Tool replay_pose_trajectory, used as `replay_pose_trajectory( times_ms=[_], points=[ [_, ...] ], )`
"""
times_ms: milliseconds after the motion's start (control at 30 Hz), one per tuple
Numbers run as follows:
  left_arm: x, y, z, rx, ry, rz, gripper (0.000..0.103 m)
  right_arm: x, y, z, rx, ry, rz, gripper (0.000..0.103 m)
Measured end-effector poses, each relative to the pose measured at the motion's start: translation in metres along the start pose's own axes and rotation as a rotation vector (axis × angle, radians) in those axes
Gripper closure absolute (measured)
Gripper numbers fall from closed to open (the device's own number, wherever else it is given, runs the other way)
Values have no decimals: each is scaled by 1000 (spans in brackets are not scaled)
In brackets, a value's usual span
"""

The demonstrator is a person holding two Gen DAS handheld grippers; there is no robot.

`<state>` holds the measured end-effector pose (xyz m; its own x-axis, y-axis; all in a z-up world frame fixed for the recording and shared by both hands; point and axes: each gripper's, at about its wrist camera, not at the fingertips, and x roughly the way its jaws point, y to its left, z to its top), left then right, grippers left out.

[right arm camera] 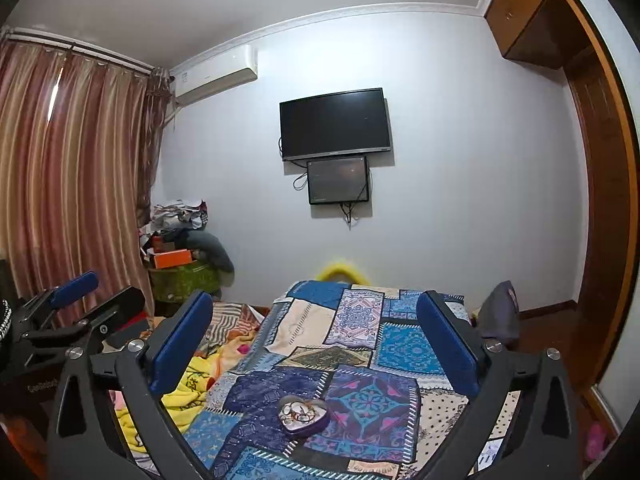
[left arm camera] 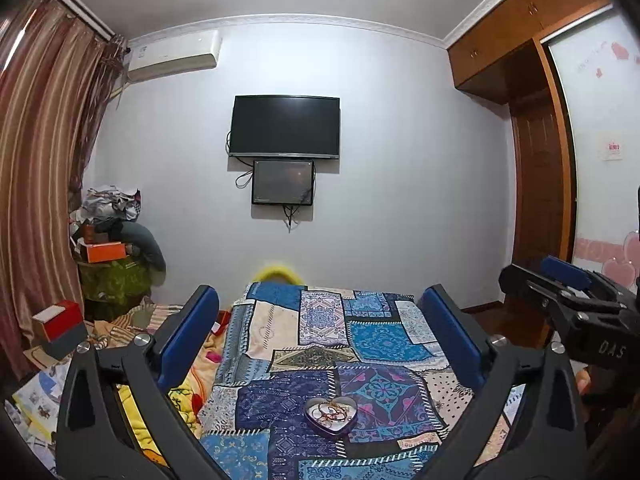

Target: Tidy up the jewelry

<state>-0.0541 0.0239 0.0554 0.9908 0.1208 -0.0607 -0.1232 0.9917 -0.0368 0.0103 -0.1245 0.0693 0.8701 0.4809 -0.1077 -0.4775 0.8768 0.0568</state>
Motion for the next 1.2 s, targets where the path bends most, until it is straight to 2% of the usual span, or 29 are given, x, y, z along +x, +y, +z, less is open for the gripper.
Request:
replay_pose_trajectory(
  times_ms=[1200],
  points=[
    [11, -1, -7, -14, 49, 16, 0, -9, -5, -6, -13, 59, -2, 1]
  ],
)
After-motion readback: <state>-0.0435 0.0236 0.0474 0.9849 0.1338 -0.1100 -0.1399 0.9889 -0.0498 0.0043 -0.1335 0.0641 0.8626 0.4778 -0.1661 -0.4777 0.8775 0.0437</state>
